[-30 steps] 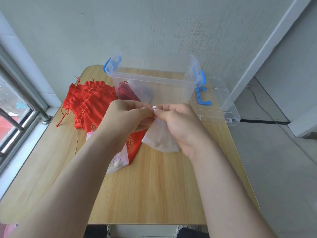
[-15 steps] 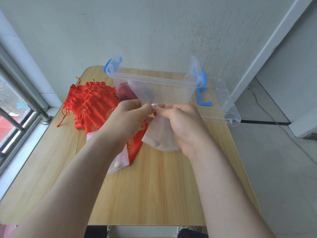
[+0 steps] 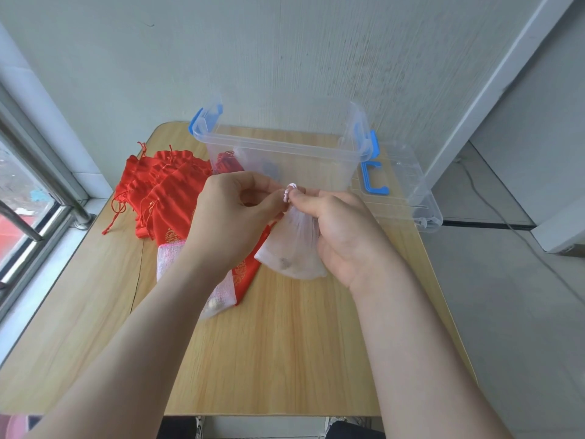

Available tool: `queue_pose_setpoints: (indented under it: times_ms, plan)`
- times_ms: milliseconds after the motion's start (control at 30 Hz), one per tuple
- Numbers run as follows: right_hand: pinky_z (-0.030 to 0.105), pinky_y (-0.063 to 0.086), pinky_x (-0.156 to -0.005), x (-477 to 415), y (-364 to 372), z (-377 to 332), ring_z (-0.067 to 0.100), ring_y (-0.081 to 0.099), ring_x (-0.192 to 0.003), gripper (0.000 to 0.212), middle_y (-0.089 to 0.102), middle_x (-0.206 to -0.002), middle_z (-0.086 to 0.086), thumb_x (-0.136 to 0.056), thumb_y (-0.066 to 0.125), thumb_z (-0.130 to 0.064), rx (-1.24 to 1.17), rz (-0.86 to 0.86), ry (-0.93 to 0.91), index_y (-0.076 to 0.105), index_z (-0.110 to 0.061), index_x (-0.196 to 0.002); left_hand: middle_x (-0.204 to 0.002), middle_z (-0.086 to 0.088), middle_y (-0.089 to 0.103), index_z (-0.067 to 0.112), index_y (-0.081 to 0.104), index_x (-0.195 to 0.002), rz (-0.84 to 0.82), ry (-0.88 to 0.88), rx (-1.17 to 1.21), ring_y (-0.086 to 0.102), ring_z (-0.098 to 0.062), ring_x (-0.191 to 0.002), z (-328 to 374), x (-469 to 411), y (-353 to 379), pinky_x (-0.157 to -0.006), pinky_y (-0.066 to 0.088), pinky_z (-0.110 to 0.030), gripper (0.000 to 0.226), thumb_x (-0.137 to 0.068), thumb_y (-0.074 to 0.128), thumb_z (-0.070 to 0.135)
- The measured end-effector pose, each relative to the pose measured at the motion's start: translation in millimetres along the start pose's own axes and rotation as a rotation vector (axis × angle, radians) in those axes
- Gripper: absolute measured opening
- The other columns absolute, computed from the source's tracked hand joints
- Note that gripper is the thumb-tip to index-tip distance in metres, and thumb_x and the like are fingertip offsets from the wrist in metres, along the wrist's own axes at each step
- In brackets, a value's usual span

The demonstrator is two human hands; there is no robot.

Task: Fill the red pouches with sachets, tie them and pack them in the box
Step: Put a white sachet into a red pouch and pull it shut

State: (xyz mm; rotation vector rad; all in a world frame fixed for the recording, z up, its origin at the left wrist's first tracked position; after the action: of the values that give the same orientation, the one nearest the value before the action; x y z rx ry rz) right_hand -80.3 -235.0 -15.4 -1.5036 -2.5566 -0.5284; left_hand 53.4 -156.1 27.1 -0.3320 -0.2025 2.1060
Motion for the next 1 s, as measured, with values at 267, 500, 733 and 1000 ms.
queue_pose_setpoints:
  times_ms: [267, 500, 733, 1000]
  plan:
    - [0.027, 0.062, -0.071, 7, -6, -10, 0.017, 0.081, -0.082, 0.009, 0.082, -0.09, 0.009, -0.097, 0.076, -0.01, 0.064, 0.086, -0.06, 0.08, -0.004, -0.103, -0.083, 0.002, 0.082, 0.018, 0.085, -0.099, -0.056, 0.027, -0.007, 0.079, -0.011, -0.08, 6, 2, 5, -0.078, 0.065, -0.037, 0.011, -0.099, 0.076, 0.025]
    - [0.024, 0.058, -0.09, 3, -9, -12, 0.008, 0.078, -0.097, 0.008, 0.083, -0.094, -0.004, -0.096, 0.08, -0.019, 0.281, 0.122, -0.125, 0.084, -0.019, -0.103, -0.081, 0.002, 0.081, 0.014, 0.081, -0.097, 0.041, 0.049, -0.074, 0.08, -0.014, -0.074, -1, -3, -3, -0.08, 0.066, -0.044, 0.013, -0.103, 0.071, 0.02]
    - [0.004, 0.046, -0.062, 2, -8, -16, -0.011, 0.071, -0.074, 0.016, 0.081, -0.084, -0.011, -0.092, 0.077, -0.01, 0.362, 0.137, -0.148, 0.082, -0.023, -0.1, -0.083, 0.003, 0.08, 0.009, 0.068, -0.099, 0.16, -0.008, -0.06, 0.079, -0.011, -0.072, -7, -3, -9, -0.08, 0.065, -0.042, 0.017, -0.109, 0.057, 0.016]
    - [0.02, 0.052, -0.067, 6, -11, -18, 0.006, 0.073, -0.083, 0.013, 0.078, -0.082, -0.009, -0.1, 0.071, -0.024, 0.732, 0.205, -0.2, 0.084, -0.026, -0.095, -0.085, -0.004, 0.08, 0.001, 0.062, -0.105, 0.158, -0.108, 0.11, 0.08, -0.02, -0.076, -12, -2, -7, -0.082, 0.065, -0.054, 0.018, -0.112, 0.05, 0.014]
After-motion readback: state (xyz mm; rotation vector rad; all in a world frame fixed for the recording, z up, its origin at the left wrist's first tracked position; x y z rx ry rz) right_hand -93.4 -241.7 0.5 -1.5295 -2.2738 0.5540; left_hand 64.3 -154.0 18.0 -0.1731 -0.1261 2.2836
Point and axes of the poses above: each hand's wrist, its own x-axis away from the middle knuckle, its own y-axis out of the palm, z = x × y, the point moved 9 cm from there along -x, towards the middle knuckle
